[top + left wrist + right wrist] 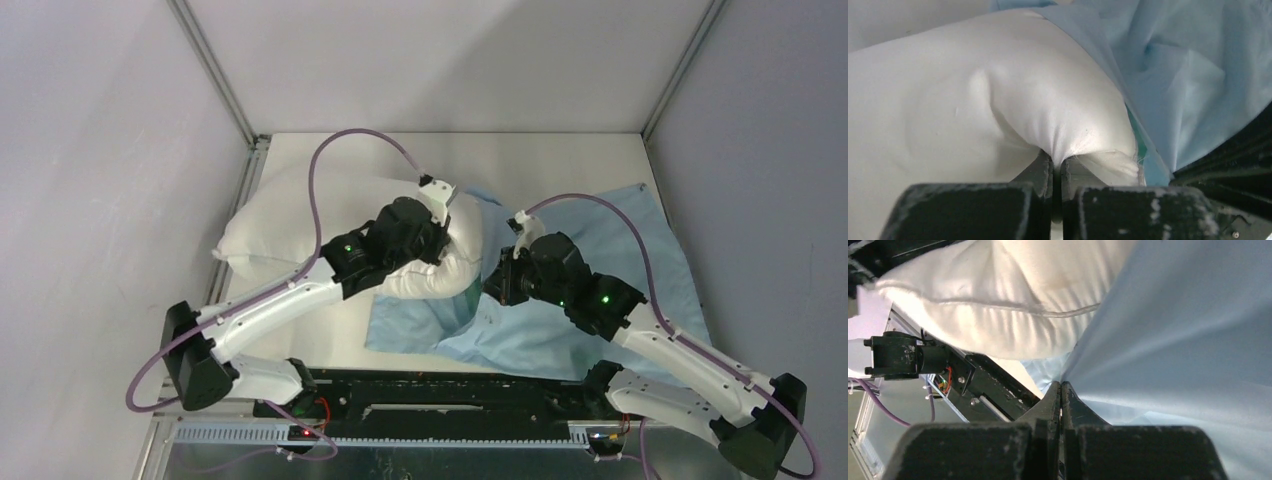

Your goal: Put the pillow into the pillowcase

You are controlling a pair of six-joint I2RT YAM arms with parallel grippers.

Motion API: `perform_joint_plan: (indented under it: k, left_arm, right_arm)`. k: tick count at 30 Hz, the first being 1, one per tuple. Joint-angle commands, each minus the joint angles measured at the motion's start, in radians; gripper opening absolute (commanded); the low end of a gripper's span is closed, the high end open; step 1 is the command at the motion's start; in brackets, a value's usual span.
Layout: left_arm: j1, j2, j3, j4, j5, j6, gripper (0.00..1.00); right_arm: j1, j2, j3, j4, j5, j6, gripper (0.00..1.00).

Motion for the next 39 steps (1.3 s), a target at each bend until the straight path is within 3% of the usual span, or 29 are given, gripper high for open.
perform_joint_plan:
  k: [1, 5, 10, 20, 24, 31, 37, 39]
  left_arm:
    - [0.013, 0.069, 0.010, 0.285, -0.021, -0.120, 0.00]
    - [-0.028, 0.156, -0.153, 0.529, -0.050, -0.304, 0.00]
    - [-0.102, 0.208, -0.328, 0.680, -0.128, -0.454, 0.00]
    - [-0.276, 0.281, -0.473, 0.750, -0.172, -0.635, 0.00]
    - [-0.293, 0.231, -0.539, 0.779, -0.151, -0.705, 0.02]
    - [-0.271, -0.032, -0.523, 0.577, -0.209, -0.673, 0.34]
    - [-0.224, -0.166, -0.465, 0.418, -0.236, -0.636, 0.43]
    - [-0.203, -0.203, -0.452, 0.392, -0.237, -0.615, 0.45]
  right_arm:
    - [0.022, -0.040, 0.006, 0.013, -0.096, 0.014, 0.00]
    - [0.009, -0.054, 0.047, 0.027, -0.187, 0.041, 0.00]
    - [-0.053, -0.063, 0.075, 0.081, -0.289, 0.117, 0.00]
    - [-0.201, -0.022, 0.100, 0.185, -0.344, 0.206, 0.00]
    - [-0.203, 0.020, 0.100, 0.169, -0.299, 0.179, 0.00]
    - [-0.169, 0.035, 0.089, 0.046, -0.153, 0.090, 0.00]
    - [-0.158, 0.044, 0.088, -0.012, -0.107, 0.032, 0.00]
    - [-0.154, 0.045, 0.089, -0.021, -0.101, 0.021, 0.04]
